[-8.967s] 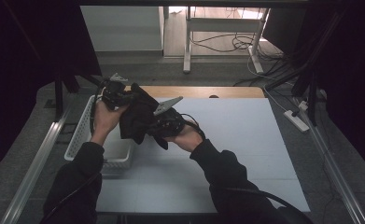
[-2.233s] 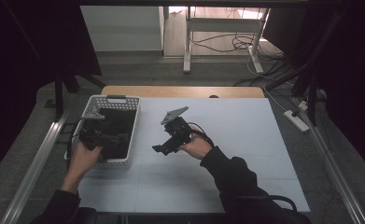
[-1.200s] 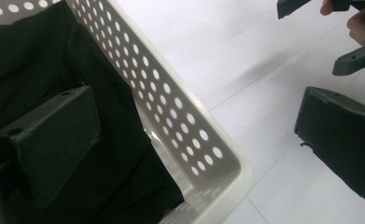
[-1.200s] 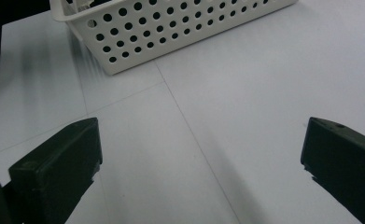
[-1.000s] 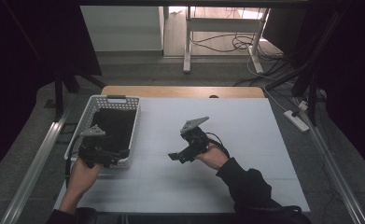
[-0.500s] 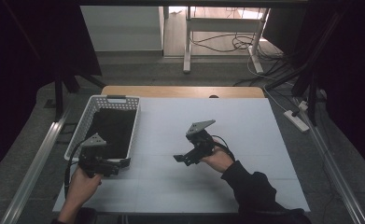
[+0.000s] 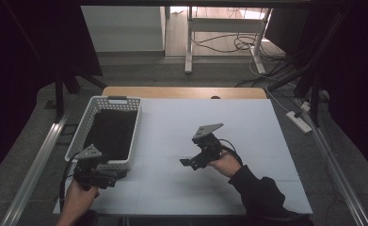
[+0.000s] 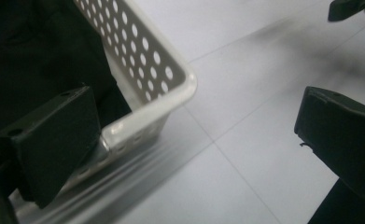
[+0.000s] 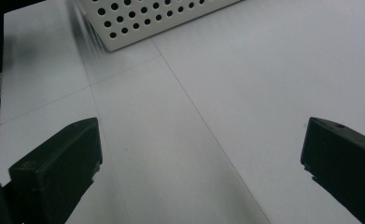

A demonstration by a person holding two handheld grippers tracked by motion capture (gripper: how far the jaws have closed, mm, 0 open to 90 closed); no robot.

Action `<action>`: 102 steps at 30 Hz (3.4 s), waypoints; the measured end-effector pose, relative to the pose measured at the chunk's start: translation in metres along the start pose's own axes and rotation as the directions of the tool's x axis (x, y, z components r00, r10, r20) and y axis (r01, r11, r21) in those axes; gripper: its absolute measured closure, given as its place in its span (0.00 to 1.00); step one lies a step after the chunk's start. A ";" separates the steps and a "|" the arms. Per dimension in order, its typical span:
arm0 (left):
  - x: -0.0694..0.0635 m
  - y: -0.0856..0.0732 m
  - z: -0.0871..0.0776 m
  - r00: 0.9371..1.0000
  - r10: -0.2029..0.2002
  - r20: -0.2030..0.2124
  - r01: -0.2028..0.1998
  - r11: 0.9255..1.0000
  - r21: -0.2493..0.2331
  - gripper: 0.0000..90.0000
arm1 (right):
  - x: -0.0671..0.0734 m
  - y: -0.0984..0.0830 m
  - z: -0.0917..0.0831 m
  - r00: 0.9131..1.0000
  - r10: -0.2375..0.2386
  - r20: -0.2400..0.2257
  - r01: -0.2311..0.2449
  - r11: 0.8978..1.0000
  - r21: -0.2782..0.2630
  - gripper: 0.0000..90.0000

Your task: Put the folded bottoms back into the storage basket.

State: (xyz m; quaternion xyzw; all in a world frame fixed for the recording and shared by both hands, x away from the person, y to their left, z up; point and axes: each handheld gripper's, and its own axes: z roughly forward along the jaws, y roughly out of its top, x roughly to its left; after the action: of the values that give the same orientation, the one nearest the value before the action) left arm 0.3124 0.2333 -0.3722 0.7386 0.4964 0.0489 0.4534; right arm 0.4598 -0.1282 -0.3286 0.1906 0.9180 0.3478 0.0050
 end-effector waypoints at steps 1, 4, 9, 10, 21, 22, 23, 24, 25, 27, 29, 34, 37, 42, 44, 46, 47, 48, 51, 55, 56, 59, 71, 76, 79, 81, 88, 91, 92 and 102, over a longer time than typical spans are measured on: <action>0.000 -0.001 -0.001 1.000 -0.002 -0.001 0.002 1.000 -0.001 0.00 | 0.000 -0.001 -0.001 1.000 0.000 0.003 0.000 1.000 0.001 0.00; -0.001 -0.006 -0.006 1.000 -0.012 0.005 0.012 1.000 -0.009 0.00 | 0.000 -0.003 -0.005 1.000 0.006 0.010 -0.006 1.000 -0.006 0.00; -0.002 -0.015 -0.010 1.000 -0.023 0.006 0.023 1.000 -0.012 0.00 | -0.002 -0.007 -0.012 1.000 0.016 0.018 -0.016 1.000 -0.012 0.00; -0.002 -0.016 -0.010 1.000 -0.024 0.007 0.024 1.000 -0.010 0.00 | -0.002 -0.008 -0.013 1.000 0.018 0.020 -0.017 1.000 -0.011 0.00; -0.001 -0.028 -0.008 1.000 -0.031 0.006 0.031 0.999 0.014 0.00 | -0.001 -0.021 -0.028 0.998 0.042 0.037 -0.042 0.999 -0.009 0.00; 0.000 -0.029 -0.008 0.999 -0.031 0.005 0.031 0.999 0.016 0.00 | -0.001 -0.023 -0.030 0.998 0.045 0.042 -0.045 0.999 -0.008 0.00; 0.000 -0.029 -0.007 0.999 -0.032 0.004 0.032 0.999 0.019 0.00 | -0.001 -0.024 -0.032 0.998 0.049 0.045 -0.049 0.999 -0.009 0.00; 0.000 -0.030 -0.007 1.000 -0.030 0.001 0.029 0.999 0.021 0.00 | -0.001 -0.026 -0.034 0.998 0.051 0.049 -0.051 0.999 -0.011 0.00; -0.001 -0.030 -0.007 1.000 -0.026 -0.004 0.027 0.999 0.023 0.00 | -0.001 -0.027 -0.035 0.997 0.053 0.050 -0.052 0.999 -0.012 0.00; -0.001 -0.030 -0.007 1.000 -0.019 -0.016 0.020 0.999 0.025 0.00 | -0.001 -0.030 -0.039 0.997 0.062 0.056 -0.061 0.998 -0.016 0.00; -0.001 -0.031 -0.006 1.000 -0.011 -0.029 0.012 0.999 0.034 0.00 | -0.001 -0.032 -0.043 0.996 0.065 0.059 -0.064 0.998 -0.019 0.00; 0.000 -0.031 -0.005 0.999 -0.009 -0.032 0.011 0.999 0.039 0.00 | 0.000 -0.040 -0.051 0.994 0.077 0.077 -0.076 0.997 -0.024 0.00; 0.000 -0.031 -0.005 0.999 -0.010 -0.033 0.012 0.999 0.041 0.00 | 0.000 -0.046 -0.056 0.992 0.091 0.083 -0.090 0.996 -0.016 0.00; 0.001 -0.031 -0.004 0.999 -0.014 -0.029 0.015 0.999 0.041 0.00 | 0.000 -0.057 -0.064 0.989 0.103 0.106 -0.102 0.995 -0.013 0.00; 0.001 -0.031 -0.004 1.000 -0.014 -0.028 0.015 0.999 0.043 0.00 | 0.000 -0.061 -0.068 0.987 0.116 0.115 -0.114 0.993 -0.020 0.00; 0.000 -0.031 -0.004 1.000 -0.012 -0.027 0.014 0.999 0.047 0.00 | 0.000 -0.066 -0.072 0.985 0.128 0.119 -0.126 0.992 -0.022 0.00; 0.000 -0.031 -0.004 1.000 -0.011 -0.027 0.012 0.999 0.050 0.00 | 0.000 -0.068 -0.073 0.984 0.130 0.123 -0.128 0.992 -0.023 0.00; 0.000 -0.031 -0.004 1.000 -0.011 -0.027 0.012 0.999 0.051 0.00 | 0.001 -0.070 -0.074 0.983 0.133 0.128 -0.132 0.991 -0.021 0.00; 0.001 -0.031 -0.004 1.000 -0.013 -0.026 0.014 0.999 0.050 0.00 | 0.002 -0.076 -0.079 0.980 0.143 0.136 -0.142 0.990 -0.020 0.00; 0.001 -0.031 -0.004 1.000 -0.018 -0.024 0.019 0.999 0.048 0.00 | 0.004 -0.083 -0.086 0.976 0.153 0.156 -0.153 0.988 -0.016 0.00; 0.001 -0.031 -0.004 1.000 -0.017 -0.024 0.018 0.999 0.049 0.00 | 0.004 -0.085 -0.088 0.974 0.155 0.164 -0.154 0.988 -0.017 0.00; 0.001 -0.031 -0.004 1.000 -0.017 -0.026 0.018 0.999 0.051 0.00 | 0.005 -0.091 -0.095 0.969 0.174 0.173 -0.172 0.985 -0.027 0.00; 0.001 -0.031 -0.003 1.000 -0.019 -0.025 0.020 0.998 0.054 0.00 | 0.014 -0.118 -0.125 0.943 0.235 0.234 -0.225 0.972 -0.067 0.00; 0.001 -0.031 -0.003 1.000 -0.019 -0.025 0.020 0.998 0.054 0.00 | 0.015 -0.128 -0.134 0.933 0.257 0.253 -0.245 0.966 -0.078 0.00; 0.001 -0.030 -0.003 0.999 -0.019 -0.025 0.021 0.998 0.055 0.00 | 0.016 -0.133 -0.139 0.924 0.269 0.271 -0.257 0.963 -0.081 0.00; 0.001 -0.030 -0.003 1.000 -0.019 -0.025 0.020 0.998 0.055 0.00 | 0.017 -0.135 -0.141 0.919 0.278 0.281 -0.264 0.961 -0.086 0.00; 0.001 -0.030 -0.003 0.999 -0.017 -0.027 0.018 0.998 0.053 0.00 | 0.018 -0.143 -0.151 0.901 0.308 0.305 -0.293 0.951 -0.095 0.00; 0.001 -0.031 -0.004 0.999 -0.014 -0.032 0.016 0.999 0.051 0.00 | 0.018 -0.145 -0.154 0.893 0.322 0.315 -0.301 0.947 -0.114 0.00; 0.001 -0.031 -0.004 0.999 -0.015 -0.033 0.017 0.999 0.049 0.00 | 0.019 -0.145 -0.155 0.890 0.324 0.322 -0.301 0.946 -0.120 0.00; 0.001 -0.031 -0.004 0.999 -0.014 -0.042 0.016 0.999 0.045 0.00 | 0.022 -0.149 -0.165 0.870 0.342 0.355 -0.320 0.940 -0.121 0.00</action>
State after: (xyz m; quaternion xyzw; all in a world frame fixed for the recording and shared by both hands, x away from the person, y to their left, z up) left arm 0.2895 0.2401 -0.3923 0.7437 0.5123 0.0496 0.4267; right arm 0.3645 -0.3274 -0.2966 0.4068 0.8435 0.3280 0.1240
